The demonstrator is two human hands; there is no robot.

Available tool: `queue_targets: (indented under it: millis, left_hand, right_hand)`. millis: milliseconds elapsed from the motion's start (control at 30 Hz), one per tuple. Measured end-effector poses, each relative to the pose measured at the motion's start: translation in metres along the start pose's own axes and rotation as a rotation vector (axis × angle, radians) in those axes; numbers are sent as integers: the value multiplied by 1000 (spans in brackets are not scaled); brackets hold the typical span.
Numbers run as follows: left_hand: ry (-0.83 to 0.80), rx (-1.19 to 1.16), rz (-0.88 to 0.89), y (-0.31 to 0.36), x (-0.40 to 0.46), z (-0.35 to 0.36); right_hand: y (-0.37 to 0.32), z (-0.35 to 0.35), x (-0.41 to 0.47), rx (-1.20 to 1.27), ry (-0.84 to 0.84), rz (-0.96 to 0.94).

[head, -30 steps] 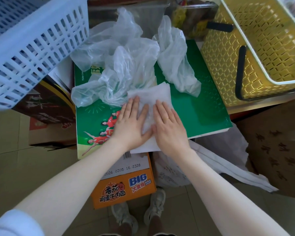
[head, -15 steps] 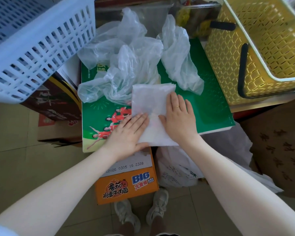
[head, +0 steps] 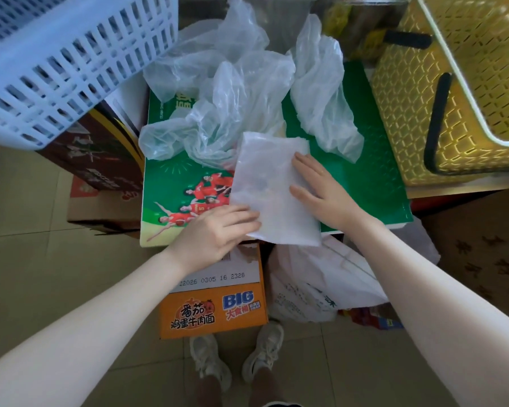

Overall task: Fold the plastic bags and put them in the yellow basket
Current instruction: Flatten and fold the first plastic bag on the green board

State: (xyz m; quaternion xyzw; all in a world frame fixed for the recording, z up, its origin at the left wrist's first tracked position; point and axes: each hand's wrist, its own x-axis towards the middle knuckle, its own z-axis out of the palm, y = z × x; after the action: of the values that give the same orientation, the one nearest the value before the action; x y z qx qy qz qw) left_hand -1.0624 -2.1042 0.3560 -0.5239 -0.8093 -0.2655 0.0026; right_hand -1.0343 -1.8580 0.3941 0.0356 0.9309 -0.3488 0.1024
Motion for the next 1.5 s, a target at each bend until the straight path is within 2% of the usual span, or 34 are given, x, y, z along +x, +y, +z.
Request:
queue_targets:
  millis: [167,267,400,433,567,700,867,1033,1100,1167,1233,1267,1433,1500]
  left_hand:
    - [84,-321,-236,24,-9,-12]
    - [144,-293,-389,33,-6,-16]
    - [174,-253,-529,32,12,-18]
    - [181,-253,-564,31,18,-17]
    - [191,-257,-708,30,36,-18]
    - [232,-346,-877,25,39,-14]
    - [263,-287,-868,17,44,-8]
    - [234,-88,-834,15,55,-10]
    - [223,83,-690,12,55,-5]
    - [205,268,-429,4,51,1]
    - [113,371,-176,-5,46,6]
    - [46,381,-126,-9,43,7]
    - [-331,271,-335,-12,40,-9]
    - [-355,317,-329,-14,37,-11]
  right_hand:
    - [2,-5,-37,207,-195,4]
    - [-3,-6,-54,464,-218,58]
    - [-5,-1,-65,523,-210,93]
    - [-4,4,-63,517,-170,117]
    - [-15,19,-47,505,180,274]
    - [-24,27,-30,452,283,345]
    - [-29,28,-11,260,370,506]
    - [-30,30,3,-80,347,626]
    - [-33,31,7,-201,335,613]
    - [-34,33,9,-287,325,587]
    - [-33,35,9,-380,326,544]
    - [-33,34,8,-417,327,526]
    - [-29,31,12,-506,364,593]
    - [-29,32,9,-620,507,431]
